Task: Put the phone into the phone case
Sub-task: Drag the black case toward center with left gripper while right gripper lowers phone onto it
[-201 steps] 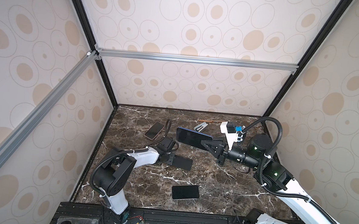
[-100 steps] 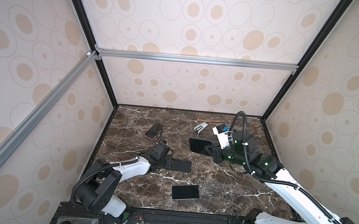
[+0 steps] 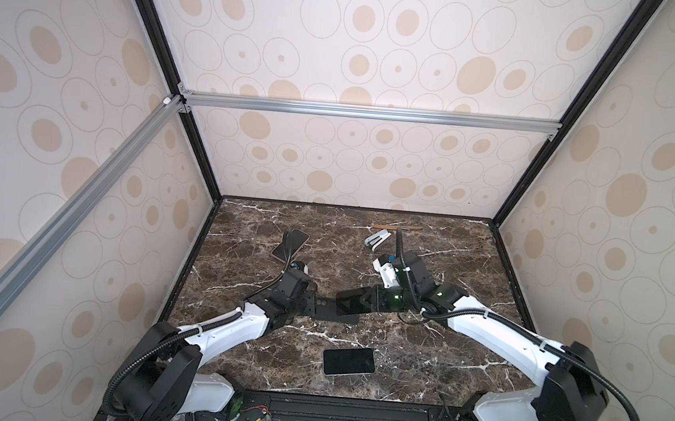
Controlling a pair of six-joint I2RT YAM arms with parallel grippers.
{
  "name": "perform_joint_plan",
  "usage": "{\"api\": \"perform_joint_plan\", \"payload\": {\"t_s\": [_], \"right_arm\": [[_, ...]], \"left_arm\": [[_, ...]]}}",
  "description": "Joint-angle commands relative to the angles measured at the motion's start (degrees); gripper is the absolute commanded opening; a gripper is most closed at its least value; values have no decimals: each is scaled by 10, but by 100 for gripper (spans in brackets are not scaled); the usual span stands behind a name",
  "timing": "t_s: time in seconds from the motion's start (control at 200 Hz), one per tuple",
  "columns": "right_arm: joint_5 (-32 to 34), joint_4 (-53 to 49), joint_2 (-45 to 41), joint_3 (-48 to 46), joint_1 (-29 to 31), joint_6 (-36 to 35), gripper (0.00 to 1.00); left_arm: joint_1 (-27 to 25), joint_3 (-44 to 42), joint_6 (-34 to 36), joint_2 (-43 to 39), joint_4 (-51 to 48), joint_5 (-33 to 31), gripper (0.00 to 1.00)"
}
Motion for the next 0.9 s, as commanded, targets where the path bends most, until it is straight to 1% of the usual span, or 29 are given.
{"api": "perform_joint_plan", "payload": {"t_s": [0.0,0.06,0.15,0.295,0.705,0.89], "right_arm": [[-31,107,22,3,1,58,0],[-39,128,41,4,2,76,0],[-33,153,66,-3,0,105,0],[-57,199,103,-17,-9,149,0],[-97,222,124,-56,-24,174,0],[-123,217,132,-62,-35,171,0]], "left_arm": [[12,-13,-9,-9,29,11,32],[17,-25,-15,-8,53,20,32],[26,-44,-25,0,90,41,33],[35,-52,-43,22,130,78,33],[36,-59,-47,77,166,117,31],[36,-68,-60,101,187,134,30]]}}
